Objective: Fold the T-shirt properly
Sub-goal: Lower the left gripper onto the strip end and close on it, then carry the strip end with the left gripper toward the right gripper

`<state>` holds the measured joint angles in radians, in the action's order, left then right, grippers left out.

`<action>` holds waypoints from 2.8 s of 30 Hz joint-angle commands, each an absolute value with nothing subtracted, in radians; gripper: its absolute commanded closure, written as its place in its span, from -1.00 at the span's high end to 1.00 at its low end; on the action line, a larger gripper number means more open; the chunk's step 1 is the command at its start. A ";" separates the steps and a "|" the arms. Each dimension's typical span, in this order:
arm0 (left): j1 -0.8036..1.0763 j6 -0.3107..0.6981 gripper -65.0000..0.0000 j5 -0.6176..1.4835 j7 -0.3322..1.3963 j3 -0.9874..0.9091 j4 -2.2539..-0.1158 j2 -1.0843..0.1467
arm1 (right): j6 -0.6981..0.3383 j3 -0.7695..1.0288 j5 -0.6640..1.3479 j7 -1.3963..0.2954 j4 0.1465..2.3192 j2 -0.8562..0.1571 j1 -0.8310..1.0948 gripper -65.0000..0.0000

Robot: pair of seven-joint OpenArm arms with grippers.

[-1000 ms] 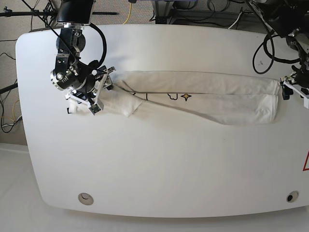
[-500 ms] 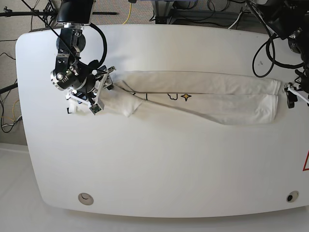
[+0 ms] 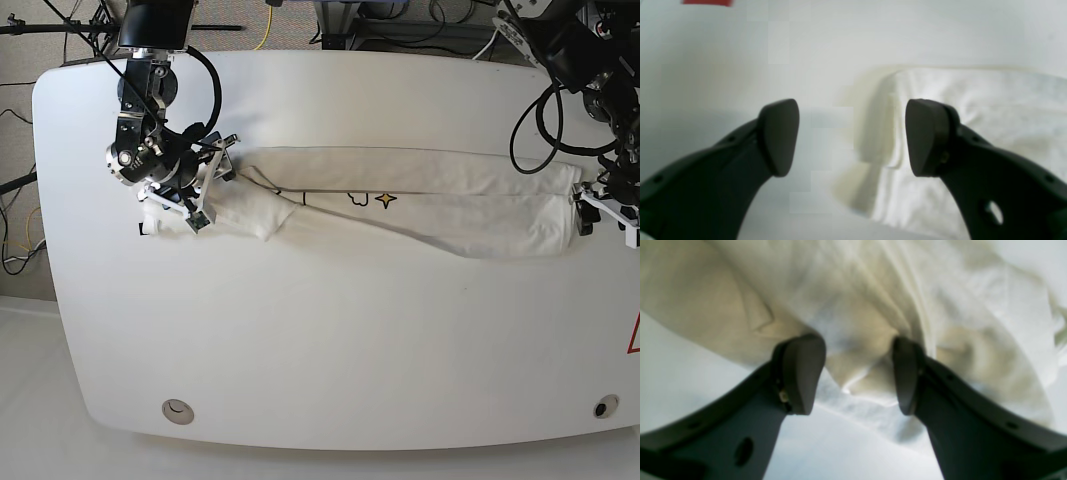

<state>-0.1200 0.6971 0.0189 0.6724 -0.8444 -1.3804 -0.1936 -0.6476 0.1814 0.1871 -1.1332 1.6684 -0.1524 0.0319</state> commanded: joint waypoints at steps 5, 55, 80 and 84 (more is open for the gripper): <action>-0.163 0.698 0.45 0.028 0.659 -0.846 -1.374 -0.174 | -0.650 0.182 0.194 -1.122 1.681 -0.162 0.019 0.05; -0.165 0.698 -0.92 0.028 0.733 -0.676 -1.133 -0.165 | -0.651 0.183 0.196 -1.122 1.682 -0.163 0.021 0.05; -0.240 0.698 -0.92 0.030 1.058 -0.611 -1.488 -0.096 | -0.651 0.183 0.199 -1.122 1.681 -0.159 0.015 0.05; -0.245 0.698 -0.92 0.030 1.092 -0.595 -1.540 -0.062 | -0.651 0.183 0.200 -1.121 1.681 -0.159 0.015 0.05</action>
<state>-0.2306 0.6968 0.0261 1.0790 -0.5987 -1.5002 -0.0715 -0.6476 0.1818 0.1867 -1.1336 1.6676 -0.1516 0.0311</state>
